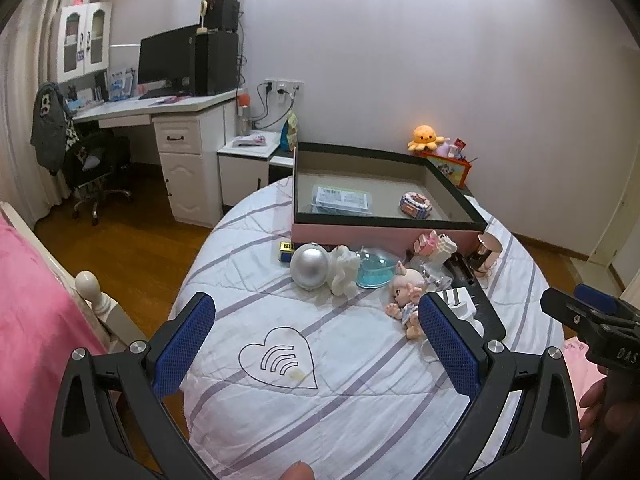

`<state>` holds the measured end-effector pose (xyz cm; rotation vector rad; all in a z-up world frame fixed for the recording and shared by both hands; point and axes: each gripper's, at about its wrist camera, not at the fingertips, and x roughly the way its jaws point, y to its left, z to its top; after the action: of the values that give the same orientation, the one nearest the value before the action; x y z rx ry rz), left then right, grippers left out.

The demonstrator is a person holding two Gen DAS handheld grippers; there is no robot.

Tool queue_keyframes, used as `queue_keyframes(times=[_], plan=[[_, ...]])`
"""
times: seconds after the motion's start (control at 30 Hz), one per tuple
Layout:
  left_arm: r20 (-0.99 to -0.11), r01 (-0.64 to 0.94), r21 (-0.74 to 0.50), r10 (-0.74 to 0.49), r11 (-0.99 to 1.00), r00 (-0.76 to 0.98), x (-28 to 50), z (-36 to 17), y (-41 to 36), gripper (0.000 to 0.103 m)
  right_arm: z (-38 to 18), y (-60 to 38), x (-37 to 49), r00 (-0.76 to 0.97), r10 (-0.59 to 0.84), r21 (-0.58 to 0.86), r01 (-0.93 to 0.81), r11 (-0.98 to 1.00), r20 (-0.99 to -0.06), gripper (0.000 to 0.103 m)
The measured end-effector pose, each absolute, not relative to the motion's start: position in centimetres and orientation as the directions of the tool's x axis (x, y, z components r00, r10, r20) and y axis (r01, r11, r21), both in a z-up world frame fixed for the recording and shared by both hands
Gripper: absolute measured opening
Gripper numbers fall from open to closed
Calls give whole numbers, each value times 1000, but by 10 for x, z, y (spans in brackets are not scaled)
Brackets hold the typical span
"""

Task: Organize rigid objects
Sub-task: 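Withdraw both tools from the box back over the table, then grasp the silver astronaut figure with the left tool while the right tool grasps the white plug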

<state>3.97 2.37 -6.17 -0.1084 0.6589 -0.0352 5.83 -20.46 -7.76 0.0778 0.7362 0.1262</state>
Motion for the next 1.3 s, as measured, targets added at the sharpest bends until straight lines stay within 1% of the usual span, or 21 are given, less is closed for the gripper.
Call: queue_keyframes(times=[0.13, 0.53, 0.6, 0.63, 0.67, 0.7, 0.73, 0.77, 0.8, 1.0, 1.3], plan=[[-625, 2, -109, -70, 994, 777, 46, -70, 20, 103, -85, -207, 63, 718, 145, 121, -85, 989, -681, 103], [-689, -16, -93, -53, 996, 723, 71, -100, 18, 103, -133, -178, 92, 591, 243, 145, -210, 967, -769, 103], [-697, -18, -90, -50, 996, 715, 75, -104, 18, 103, -141, -173, 97, 575, 255, 148, -227, 963, -778, 101], [-700, -18, -89, -50, 996, 712, 77, -106, 18, 103, -143, -171, 100, 569, 258, 147, -234, 961, -781, 97], [-705, -18, -87, -49, 996, 708, 79, -108, 18, 103, -147, -169, 104, 561, 258, 141, -244, 960, -786, 88], [-708, -19, -86, -48, 996, 704, 81, -110, 18, 103, -151, -167, 106, 552, 256, 135, -251, 959, -793, 81], [-712, -18, -85, -48, 996, 701, 84, -112, 18, 103, -154, -165, 108, 543, 254, 129, -257, 958, -800, 67], [-716, -16, -84, -49, 996, 696, 88, -114, 17, 103, -157, -164, 110, 534, 261, 133, -266, 955, -805, 55], [-718, -15, -81, -48, 997, 694, 91, -116, 16, 103, -160, -162, 111, 527, 263, 132, -272, 953, -808, 51], [-729, -25, -63, -29, 998, 684, 118, -126, 16, 103, -160, -167, 112, 517, 306, 169, -295, 940, -800, 50], [-753, -27, 11, 26, 1000, 658, 165, -145, 11, 103, -156, -183, 119, 510, 327, 202, -286, 937, -796, 50]])
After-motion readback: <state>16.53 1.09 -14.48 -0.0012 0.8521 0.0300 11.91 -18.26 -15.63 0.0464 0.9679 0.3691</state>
